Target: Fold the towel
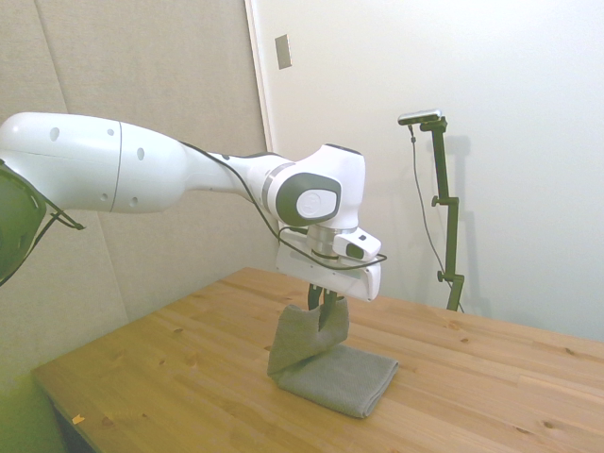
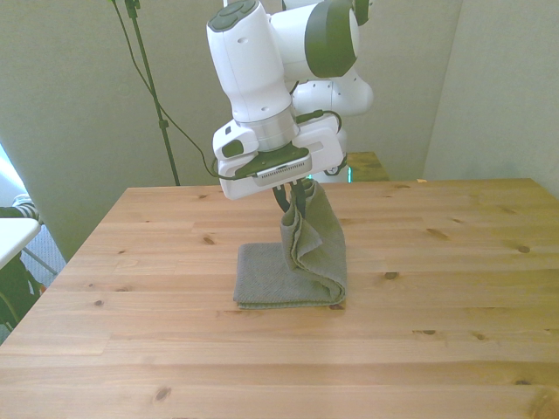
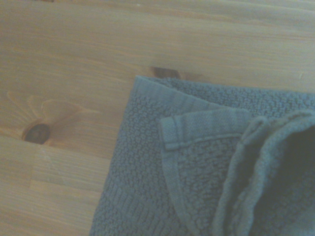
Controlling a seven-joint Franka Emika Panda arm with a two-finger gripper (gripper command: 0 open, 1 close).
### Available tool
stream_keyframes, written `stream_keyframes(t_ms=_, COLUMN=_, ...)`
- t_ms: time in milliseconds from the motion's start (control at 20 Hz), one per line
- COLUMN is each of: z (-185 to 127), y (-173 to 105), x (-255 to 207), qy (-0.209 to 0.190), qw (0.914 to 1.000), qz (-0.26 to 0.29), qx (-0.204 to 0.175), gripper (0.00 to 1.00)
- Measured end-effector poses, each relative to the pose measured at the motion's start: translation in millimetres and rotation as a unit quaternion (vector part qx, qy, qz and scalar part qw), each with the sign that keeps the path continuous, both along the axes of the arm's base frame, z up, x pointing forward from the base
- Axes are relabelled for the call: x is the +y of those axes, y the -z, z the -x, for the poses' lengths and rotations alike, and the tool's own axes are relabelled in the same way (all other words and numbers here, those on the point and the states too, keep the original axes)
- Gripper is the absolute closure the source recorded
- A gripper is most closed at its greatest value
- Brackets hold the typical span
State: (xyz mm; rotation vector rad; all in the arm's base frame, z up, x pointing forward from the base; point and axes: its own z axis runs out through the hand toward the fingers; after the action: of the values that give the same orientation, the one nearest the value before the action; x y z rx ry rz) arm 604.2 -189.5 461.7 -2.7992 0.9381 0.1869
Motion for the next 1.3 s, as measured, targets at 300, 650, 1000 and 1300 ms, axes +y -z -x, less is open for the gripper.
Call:
stream_keyframes(t_ms=300, z=-7.8, y=7.9, x=-29.7, qy=0.021, qw=0.9997, qz=0.008, qx=-0.003, gripper=0.0)
stream_keyframes(t_ms=650, z=-13.8, y=-0.7, x=-38.4, qy=0.025, qw=0.9995, qz=0.013, qx=-0.013, gripper=0.0)
stream_keyframes(t_ms=1000, z=-14.7, y=-13.3, x=-44.3, qy=0.032, qw=0.9991, qz=0.008, qx=-0.027, gripper=0.0)
stream_keyframes(t_ms=1300, z=-5.5, y=-38.6, x=-24.9, qy=0.056, qw=0.9983, qz=0.013, qx=-0.011, gripper=0.0)
